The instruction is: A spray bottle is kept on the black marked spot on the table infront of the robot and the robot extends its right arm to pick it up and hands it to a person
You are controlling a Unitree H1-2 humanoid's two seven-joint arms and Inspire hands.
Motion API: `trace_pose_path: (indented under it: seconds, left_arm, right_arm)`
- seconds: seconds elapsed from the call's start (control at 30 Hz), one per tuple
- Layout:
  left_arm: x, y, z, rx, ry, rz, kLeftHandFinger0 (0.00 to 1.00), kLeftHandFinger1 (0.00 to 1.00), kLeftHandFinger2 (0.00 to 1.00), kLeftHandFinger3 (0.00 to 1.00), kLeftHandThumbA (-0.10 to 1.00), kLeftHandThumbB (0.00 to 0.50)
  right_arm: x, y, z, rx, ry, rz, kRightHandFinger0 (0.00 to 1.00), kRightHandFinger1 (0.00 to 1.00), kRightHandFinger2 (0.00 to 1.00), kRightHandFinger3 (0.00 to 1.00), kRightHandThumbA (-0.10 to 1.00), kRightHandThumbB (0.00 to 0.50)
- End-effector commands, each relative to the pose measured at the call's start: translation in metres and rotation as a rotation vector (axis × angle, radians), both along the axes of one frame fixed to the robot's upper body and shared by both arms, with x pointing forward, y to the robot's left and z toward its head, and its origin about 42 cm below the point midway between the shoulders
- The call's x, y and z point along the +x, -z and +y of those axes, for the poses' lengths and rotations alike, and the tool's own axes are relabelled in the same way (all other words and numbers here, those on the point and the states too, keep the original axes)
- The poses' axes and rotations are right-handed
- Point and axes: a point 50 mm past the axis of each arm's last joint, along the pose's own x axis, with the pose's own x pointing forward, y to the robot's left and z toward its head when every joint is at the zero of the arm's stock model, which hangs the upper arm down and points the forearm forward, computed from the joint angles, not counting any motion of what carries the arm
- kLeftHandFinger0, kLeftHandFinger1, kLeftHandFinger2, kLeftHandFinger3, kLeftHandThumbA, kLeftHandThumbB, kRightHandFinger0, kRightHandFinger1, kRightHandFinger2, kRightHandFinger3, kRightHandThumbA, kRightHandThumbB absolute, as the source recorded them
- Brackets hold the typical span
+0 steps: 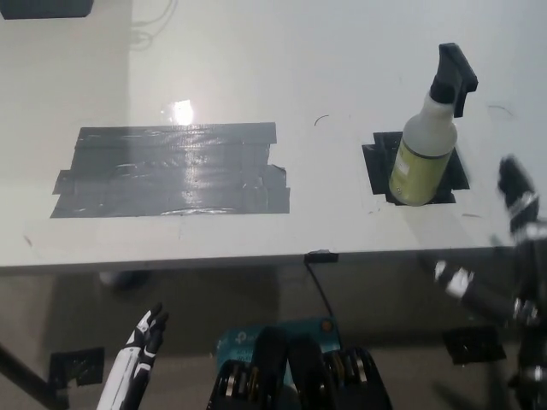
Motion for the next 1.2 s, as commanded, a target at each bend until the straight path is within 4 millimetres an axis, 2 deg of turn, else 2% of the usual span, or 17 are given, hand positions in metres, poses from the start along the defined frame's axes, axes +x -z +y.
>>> trace_pose_path:
  seconds: [0.0,0.07,0.17,0.23,0.27,0.33,0.37,0.43,0.57,0.63,0.67,0.7,0.93,1.03,1.1,1.17]
  left_arm:
    - [0.003,-0.012,-0.001,0.009,0.003,-0.075,1.0,1.0,1.0,1.0,1.0,0.263]
    - [0.003,-0.012,0.0,0.016,0.0,-0.077,1.0,1.0,1.0,1.0,1.0,0.262]
    - [0.006,-0.013,0.0,0.013,0.004,-0.081,1.0,1.0,1.0,1.0,1.0,0.249]
    - [0.007,-0.014,-0.001,0.016,0.003,-0.079,1.0,1.0,1.0,1.0,1.0,0.259]
    - [0.008,-0.014,-0.001,0.017,0.004,-0.08,1.0,1.0,1.0,1.0,1.0,0.281]
    - [0.008,-0.014,-0.001,0.014,0.005,-0.082,1.0,1.0,1.0,1.0,1.0,0.282]
    - [0.005,-0.013,-0.005,0.009,0.007,-0.078,1.0,1.0,1.0,1.0,1.0,0.281]
    - [0.007,-0.014,-0.006,0.01,0.011,-0.084,1.0,1.0,1.0,1.0,1.0,0.276]
    - [0.006,-0.015,-0.008,0.005,0.01,-0.083,1.0,1.0,1.0,1.0,1.0,0.277]
    - [0.006,-0.014,-0.007,0.004,0.011,-0.082,1.0,1.0,1.0,1.0,1.0,0.276]
    - [0.006,-0.013,-0.007,0.006,0.012,-0.087,1.0,1.0,1.0,1.0,1.0,0.252]
    - [0.006,-0.013,-0.007,0.007,0.012,-0.089,1.0,1.0,1.0,1.0,1.0,0.249]
    - [0.007,-0.013,-0.008,0.007,0.013,-0.085,1.0,1.0,1.0,1.0,1.0,0.259]
    - [0.01,-0.014,-0.007,0.016,0.016,-0.086,1.0,1.0,1.0,1.0,1.0,0.261]
    - [0.011,-0.015,-0.006,0.023,0.022,-0.091,1.0,1.0,1.0,1.0,1.0,0.271]
    - [0.012,-0.016,-0.006,0.021,0.022,-0.092,1.0,1.0,1.0,1.0,1.0,0.279]
  right_arm:
    - [0.028,-0.018,-0.008,-0.024,0.047,-0.007,1.0,1.0,1.0,1.0,1.0,0.325]
    - [0.041,-0.021,-0.007,0.025,0.022,0.035,1.0,1.0,1.0,1.0,1.0,0.343]
    - [0.06,-0.027,-0.007,0.035,0.015,0.061,1.0,1.0,1.0,1.0,1.0,0.336]
    - [0.072,-0.032,-0.008,0.02,0.029,0.079,1.0,1.0,1.0,1.0,1.0,0.326]
    - [0.082,-0.034,-0.007,0.02,0.03,0.099,1.0,1.0,1.0,1.0,1.0,0.335]
    - [0.092,-0.036,-0.006,0.013,0.03,0.134,1.0,1.0,1.0,1.0,1.0,0.337]
    - [0.1,-0.034,-0.007,0.007,0.024,0.158,1.0,1.0,1.0,1.0,1.0,0.318]
    - [0.115,-0.031,-0.008,-0.016,0.031,0.189,1.0,1.0,1.0,1.0,1.0,0.314]
    - [0.145,-0.024,-0.006,-0.027,0.022,0.254,1.0,1.0,1.0,1.0,1.0,0.323]
    - [0.151,-0.022,-0.003,-0.019,0.016,0.271,1.0,1.0,1.0,1.0,1.0,0.322]
    - [0.158,-0.023,0.0,-0.028,0.014,0.291,1.0,1.0,1.0,1.0,1.0,0.33]
    - [0.162,-0.023,0.001,-0.034,0.014,0.298,1.0,1.0,1.0,1.0,1.0,0.33]
    - [0.19,-0.017,0.009,-0.034,0.018,0.38,1.0,1.0,1.0,1.0,1.0,0.375]
    - [0.195,-0.013,0.013,-0.017,0.013,0.396,1.0,1.0,1.0,1.0,1.0,0.373]
    - [0.198,-0.009,0.016,-0.004,0.011,0.412,1.0,1.0,1.0,1.0,1.0,0.405]
    - [0.199,-0.006,0.02,-0.004,-0.001,0.424,1.0,1.0,1.0,1.0,1.0,0.394]
